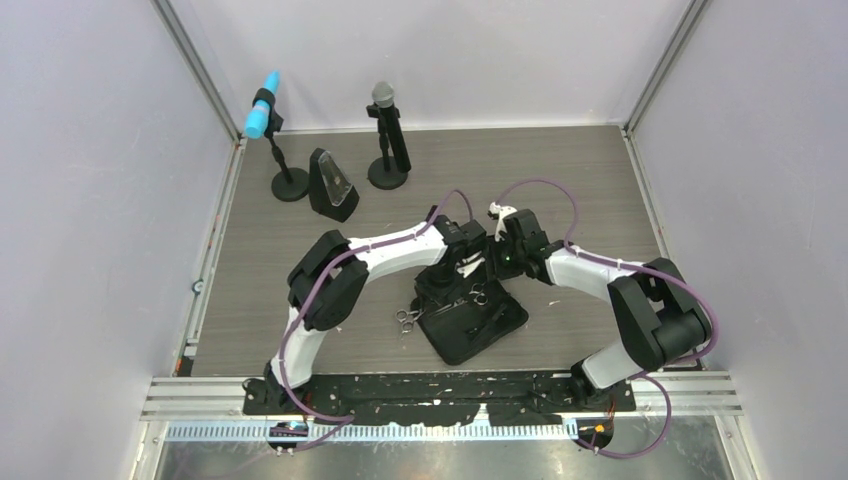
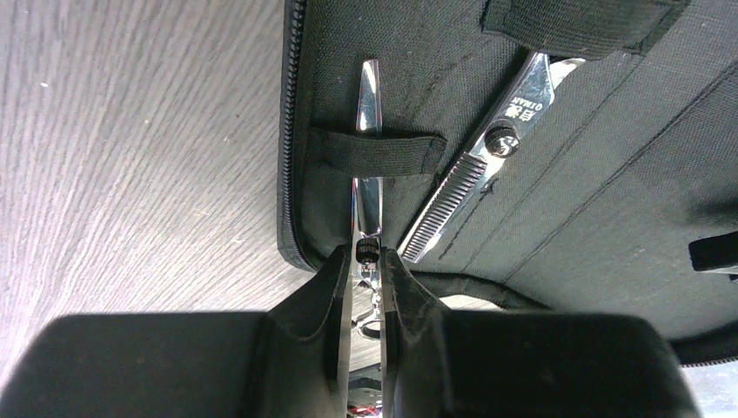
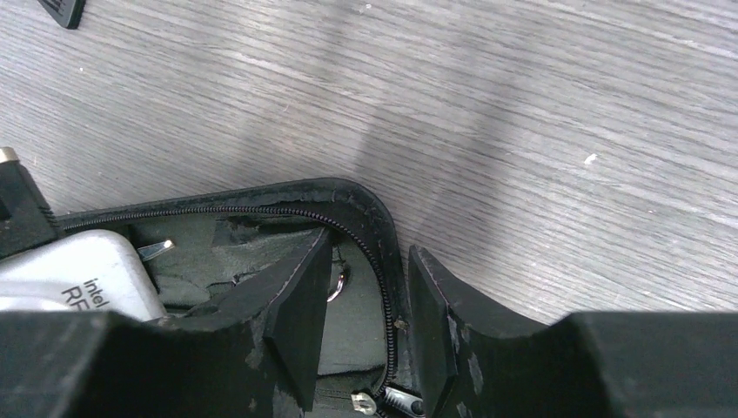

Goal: Sort the hair-cutting tools
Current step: Place the scissors in the hairdressing tool bag.

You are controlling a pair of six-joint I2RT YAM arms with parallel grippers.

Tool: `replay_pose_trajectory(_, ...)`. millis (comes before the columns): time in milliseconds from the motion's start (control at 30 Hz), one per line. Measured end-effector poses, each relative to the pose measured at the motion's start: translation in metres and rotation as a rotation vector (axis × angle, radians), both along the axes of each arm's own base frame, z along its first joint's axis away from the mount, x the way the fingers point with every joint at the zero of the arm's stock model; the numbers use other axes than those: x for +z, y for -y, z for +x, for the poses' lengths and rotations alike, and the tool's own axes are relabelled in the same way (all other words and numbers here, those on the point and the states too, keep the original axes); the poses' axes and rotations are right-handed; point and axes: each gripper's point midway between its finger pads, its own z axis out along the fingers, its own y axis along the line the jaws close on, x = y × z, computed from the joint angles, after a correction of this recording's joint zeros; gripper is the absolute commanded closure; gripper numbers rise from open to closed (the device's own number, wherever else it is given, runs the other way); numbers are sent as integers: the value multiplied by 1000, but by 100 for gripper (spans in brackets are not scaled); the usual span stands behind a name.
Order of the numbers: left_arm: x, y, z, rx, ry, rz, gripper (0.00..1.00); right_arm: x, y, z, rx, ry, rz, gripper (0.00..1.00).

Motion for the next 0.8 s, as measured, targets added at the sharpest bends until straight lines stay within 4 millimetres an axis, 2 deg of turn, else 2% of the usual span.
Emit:
replay_pose_trajectory(100,0,1,3,0,8,7,80,0,1,2,-10,4,4,52)
replay_pose_trajectory(200,0,1,5,-6,22,15,65,0,2,3,-12,5,6,52)
replay_pose_trajectory(300,1,-1,8,-13,49,27,54,0,1,3,-13,7,10,52)
replay_pose_trajectory(400,5,-4,10,-1,91,16,51,2,-3,2,1,6,25,52)
replay_pose_trajectory(500,18,-11,9,47,155,-16,45,5,-12,-1,30,8,51,52)
replay_pose_trajectory(700,68,-34,-2,316,307,-184,40,5,-19,-5,49,2,62,52)
replay_pose_trajectory(800,68,-53,-13,503,319,-270,39,5,-19,-5,45,0,64,52)
